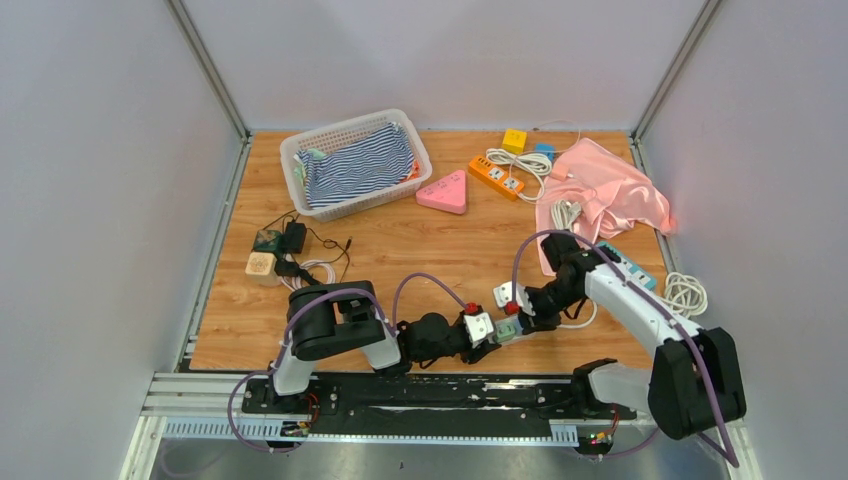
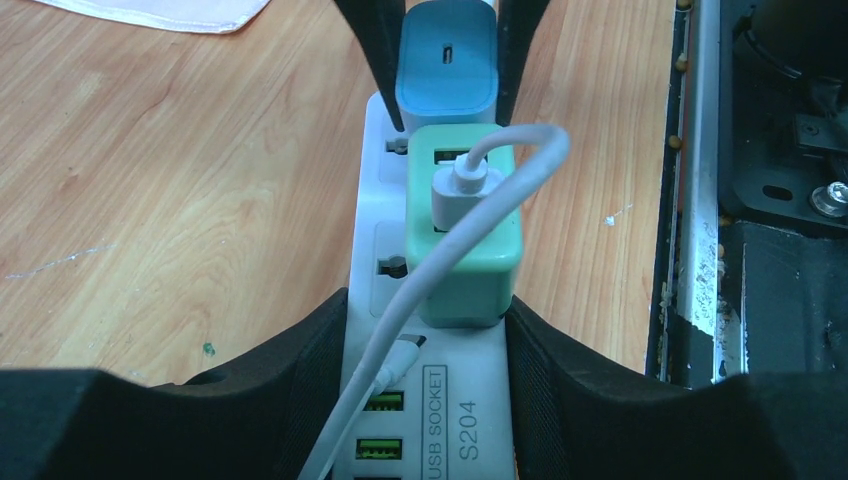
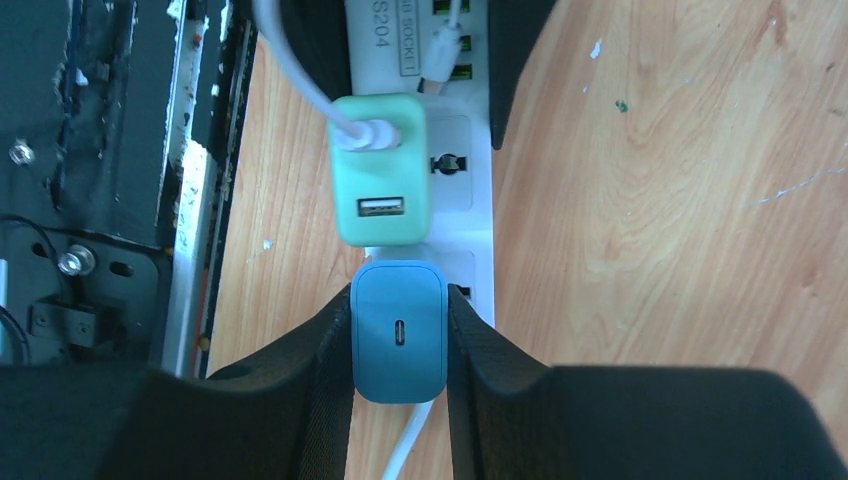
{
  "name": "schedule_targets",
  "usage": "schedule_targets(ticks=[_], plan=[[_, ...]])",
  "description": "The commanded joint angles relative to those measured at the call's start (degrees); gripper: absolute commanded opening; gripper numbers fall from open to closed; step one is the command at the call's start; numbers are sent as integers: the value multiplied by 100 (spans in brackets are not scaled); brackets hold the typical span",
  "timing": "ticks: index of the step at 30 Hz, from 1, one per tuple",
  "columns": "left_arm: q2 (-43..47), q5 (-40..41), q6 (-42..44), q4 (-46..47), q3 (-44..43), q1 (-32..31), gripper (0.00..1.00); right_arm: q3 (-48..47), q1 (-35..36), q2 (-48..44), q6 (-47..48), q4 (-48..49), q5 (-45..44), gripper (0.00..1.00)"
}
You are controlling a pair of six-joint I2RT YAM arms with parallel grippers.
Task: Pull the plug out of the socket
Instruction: Remove the plug from the socket.
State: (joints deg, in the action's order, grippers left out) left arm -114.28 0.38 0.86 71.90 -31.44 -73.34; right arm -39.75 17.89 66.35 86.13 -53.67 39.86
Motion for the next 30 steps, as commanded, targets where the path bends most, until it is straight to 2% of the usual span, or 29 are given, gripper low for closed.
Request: schedule_targets(ticks=[1,8,15,18,21,26,30], plan=[[-204,-3,-7,-382,-64,-22,0,-323,-90,453,-677,205,391,0],[-209,-2,2,-407,-71,-22,0,-379,-99,589,-931,222,496,0],[-206,-3,4,-396,-64,-27,0,-52,-110,-135,530,-205,762,0],[-207,-106,4,-396,-70,-22,0,-14,-140,-295,762,-294,778,0],[-204,-115,2,-396,-72,-22,0,-87,-167,-201,724,-346,755,0],[-200,-109,4,-406,-66,-22,0,-344,-222,281,7,-223,655,0],[-208,-120,2,-407,-72,-22,0,-445,-231,527,-166,-225,536,0]])
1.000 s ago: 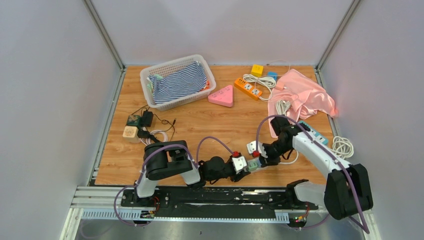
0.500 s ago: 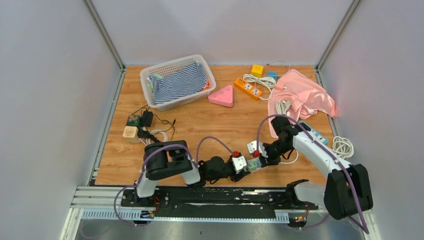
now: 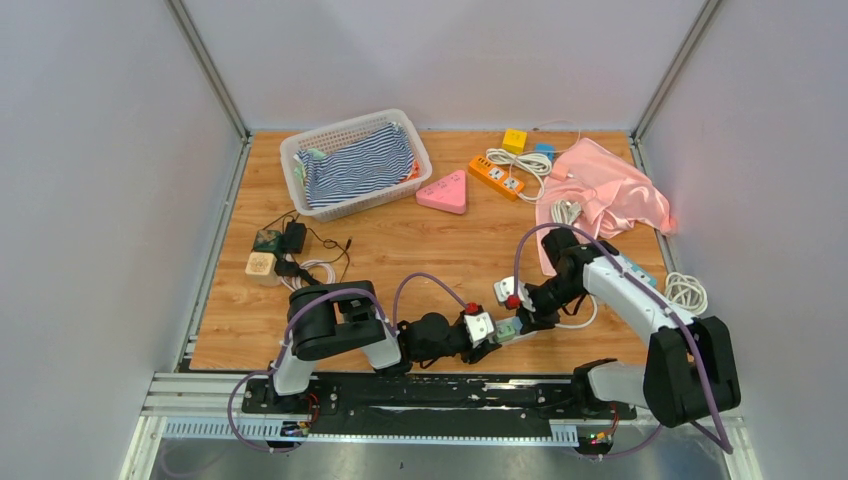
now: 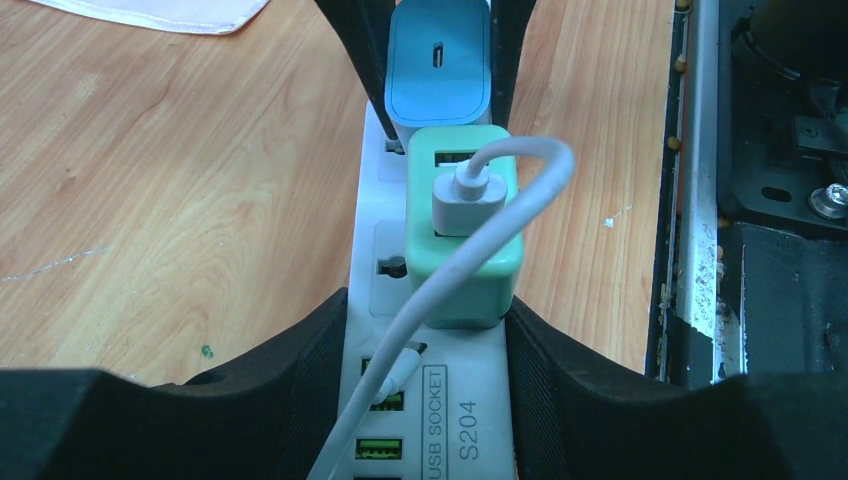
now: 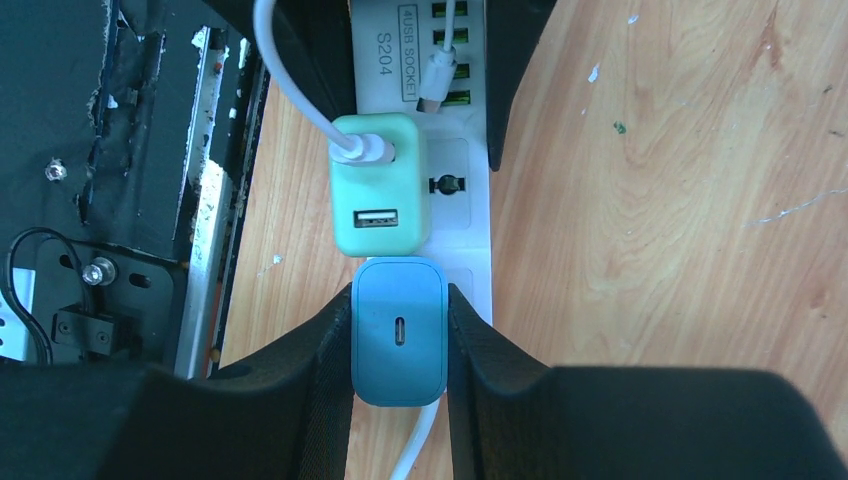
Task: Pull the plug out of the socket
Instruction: Remove the plug from the socket.
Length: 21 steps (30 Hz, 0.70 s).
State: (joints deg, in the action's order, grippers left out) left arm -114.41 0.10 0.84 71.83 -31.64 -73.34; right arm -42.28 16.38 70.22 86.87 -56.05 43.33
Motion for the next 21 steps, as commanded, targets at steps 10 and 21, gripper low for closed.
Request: schedule_targets(ticks=[10,21], plan=[[-191,-55,-12,-386,-42,-22,0,-242,-186,-58,-188,-101,202,0],[-173,-19,-29,-355,-22,-23,16,-367,-326,-113,-59,-375,341,0]])
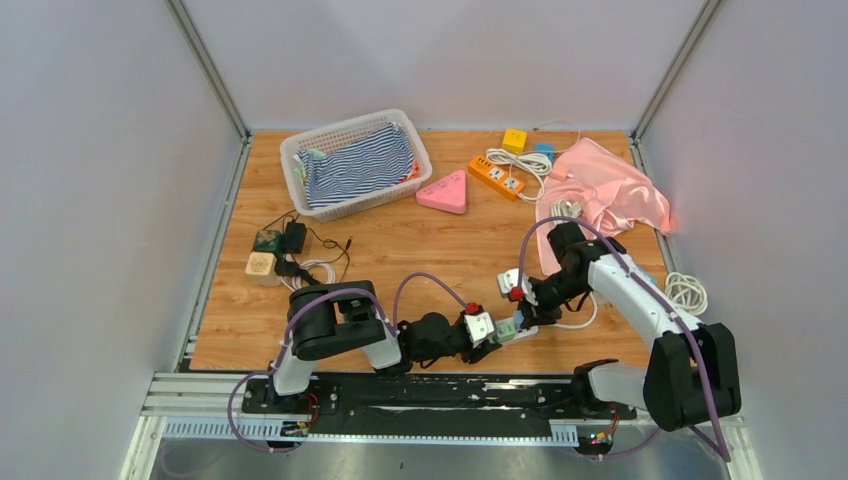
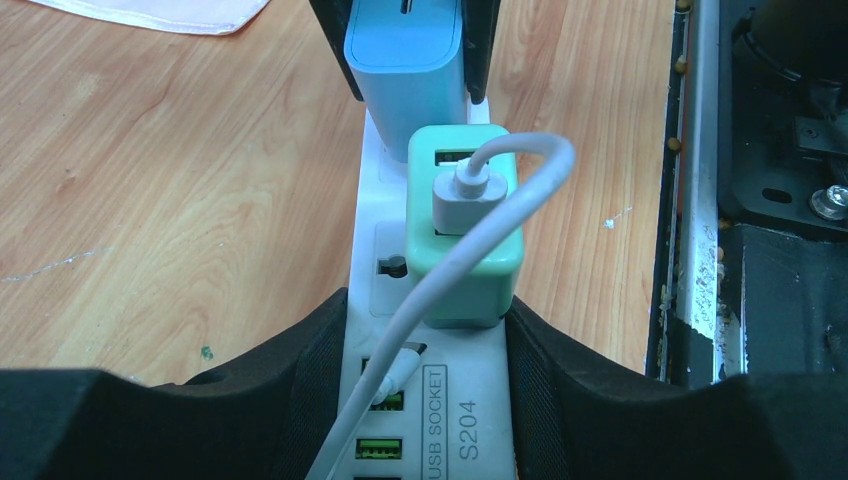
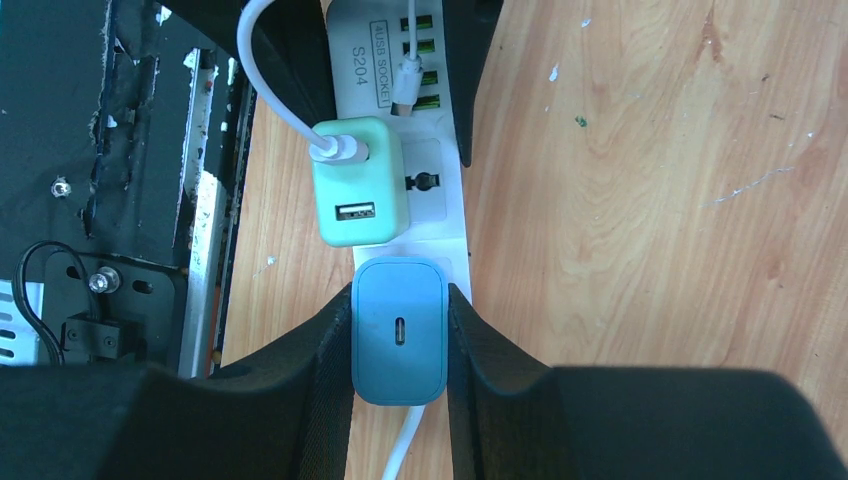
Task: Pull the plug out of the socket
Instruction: Remove the plug from the socket.
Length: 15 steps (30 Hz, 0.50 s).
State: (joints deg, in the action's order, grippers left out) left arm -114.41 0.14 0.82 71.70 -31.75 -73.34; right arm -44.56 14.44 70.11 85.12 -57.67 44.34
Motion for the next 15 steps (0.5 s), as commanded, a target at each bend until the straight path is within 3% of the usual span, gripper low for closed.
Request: schedule_targets(ticks=[1,7,12,15], plan=[[-177,-23,-37,-342,-13,-22,22,-149,-141,-102,112,-218,249,0],[-169,148,-46,-165,88,-39,65,-159,-184,-94,152,-288,277,0],[-138,356,10,-54,159,-125,86,-159,-204,-96,197,-323,292,0],[-137,398,31,-31,173,-145,92,-159,-220,-102,215,-334,290,0]])
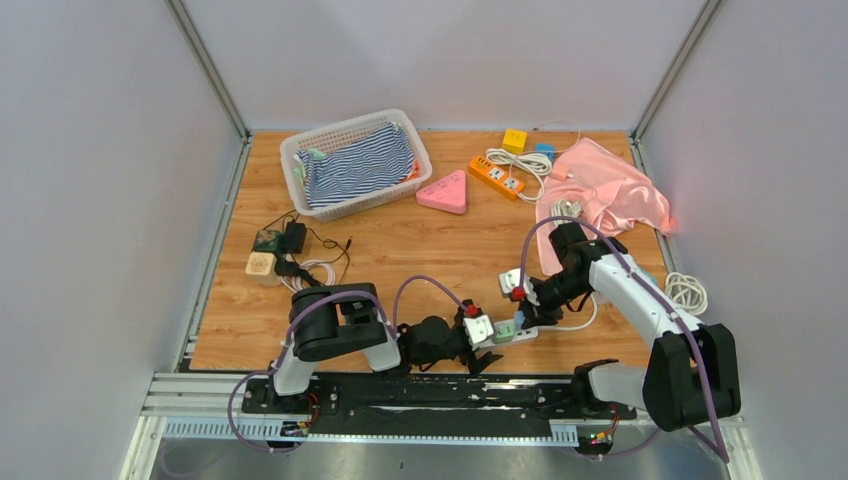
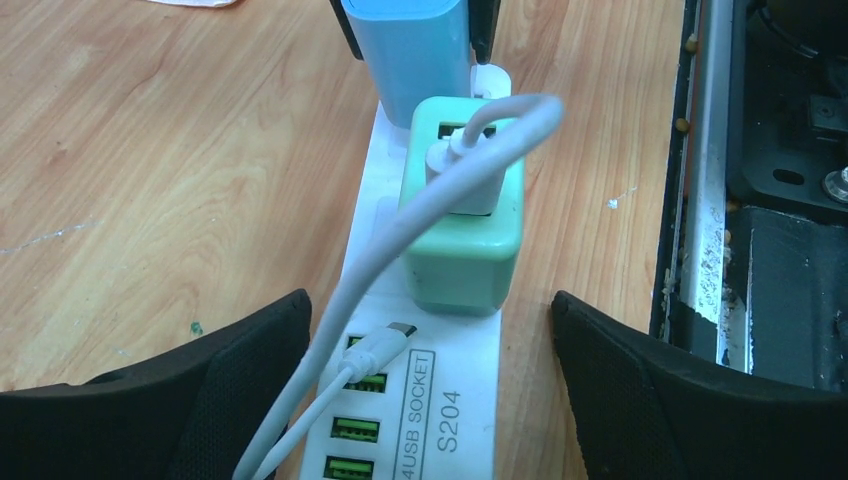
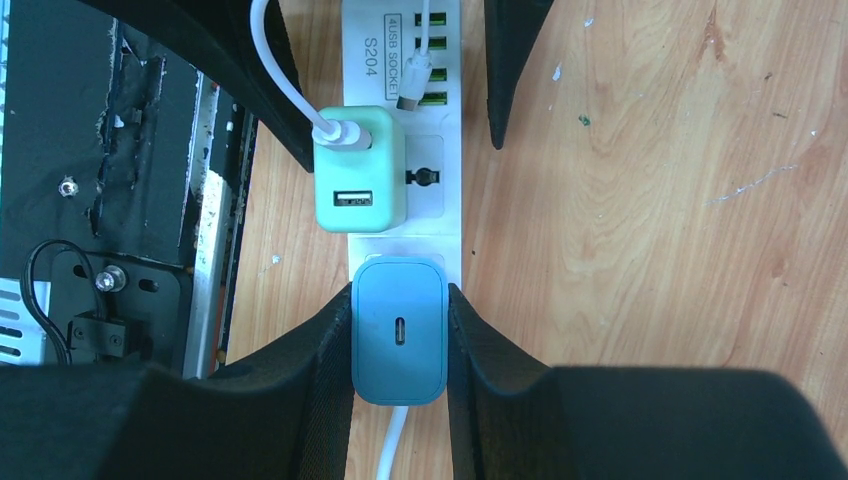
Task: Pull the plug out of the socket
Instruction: Remove the plug from the socket.
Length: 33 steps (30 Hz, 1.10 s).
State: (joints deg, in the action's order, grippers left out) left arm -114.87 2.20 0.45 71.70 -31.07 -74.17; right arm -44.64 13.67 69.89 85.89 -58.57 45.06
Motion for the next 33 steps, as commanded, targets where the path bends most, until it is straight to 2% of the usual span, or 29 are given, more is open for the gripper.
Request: schedule_targets(ticks=[1,14,23,33], plan=[[-86,193,69,-7,121,-67,93,-150,-145,-81,139,-243,222,0],[106,268,-150,1537,922,-71,99,-265,-205,-144,-62,-284,284,0],[571,200,-341,1609,1249,-63,100,-414,-215,-150,-376,-327,369,0],[1668,607,-997,1654,1952,0,100,-594,-221,-331,-699,-358,677,0]])
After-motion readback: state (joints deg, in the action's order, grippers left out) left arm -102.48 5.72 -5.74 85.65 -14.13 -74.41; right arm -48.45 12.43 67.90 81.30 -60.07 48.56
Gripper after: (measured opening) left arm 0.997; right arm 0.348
